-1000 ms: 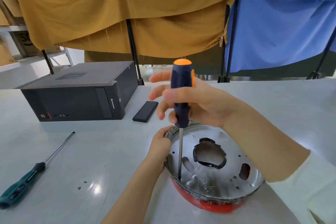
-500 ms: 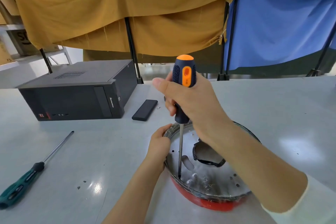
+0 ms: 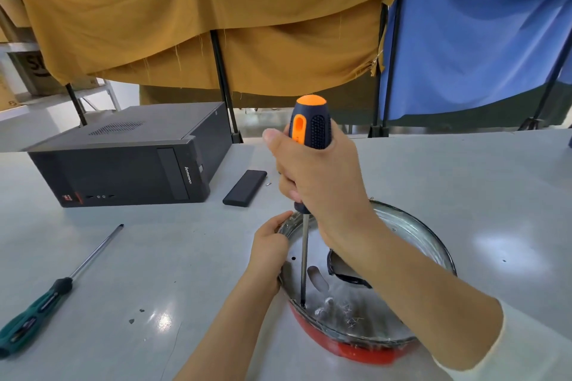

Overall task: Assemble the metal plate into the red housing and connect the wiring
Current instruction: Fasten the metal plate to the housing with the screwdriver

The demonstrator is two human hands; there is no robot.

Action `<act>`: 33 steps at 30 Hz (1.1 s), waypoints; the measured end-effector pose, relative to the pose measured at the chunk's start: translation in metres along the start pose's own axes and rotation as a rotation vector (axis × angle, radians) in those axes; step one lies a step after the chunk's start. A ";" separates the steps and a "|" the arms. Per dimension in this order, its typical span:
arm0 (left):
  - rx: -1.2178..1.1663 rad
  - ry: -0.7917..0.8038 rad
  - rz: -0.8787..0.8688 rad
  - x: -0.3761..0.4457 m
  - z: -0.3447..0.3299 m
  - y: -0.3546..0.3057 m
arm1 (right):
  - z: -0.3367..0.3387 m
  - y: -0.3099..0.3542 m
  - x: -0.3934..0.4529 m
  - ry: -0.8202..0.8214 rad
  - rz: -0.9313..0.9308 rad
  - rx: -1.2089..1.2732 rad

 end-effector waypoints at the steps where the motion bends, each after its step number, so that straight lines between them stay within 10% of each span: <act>1: 0.010 -0.004 -0.003 0.000 0.000 -0.001 | 0.004 0.003 -0.001 -0.055 0.018 -0.072; 11: -0.017 0.058 -0.010 0.003 -0.006 -0.001 | -0.047 -0.003 -0.004 0.852 -0.247 0.397; 23: -0.078 -0.002 0.013 -0.001 -0.002 0.003 | 0.019 0.000 -0.005 -0.089 0.025 -0.026; 33: -0.015 0.020 -0.010 -0.003 -0.003 -0.002 | -0.039 -0.002 0.000 0.734 -0.183 0.283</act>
Point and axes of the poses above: each hand's wrist, its own x-axis towards the middle knuckle, its own z-axis out of the back of the hand, y = z × x, the point moved 10 cm from there along x, towards the middle knuckle, and after that the axes turned 8 degrees about y, right-handed, at the moved point
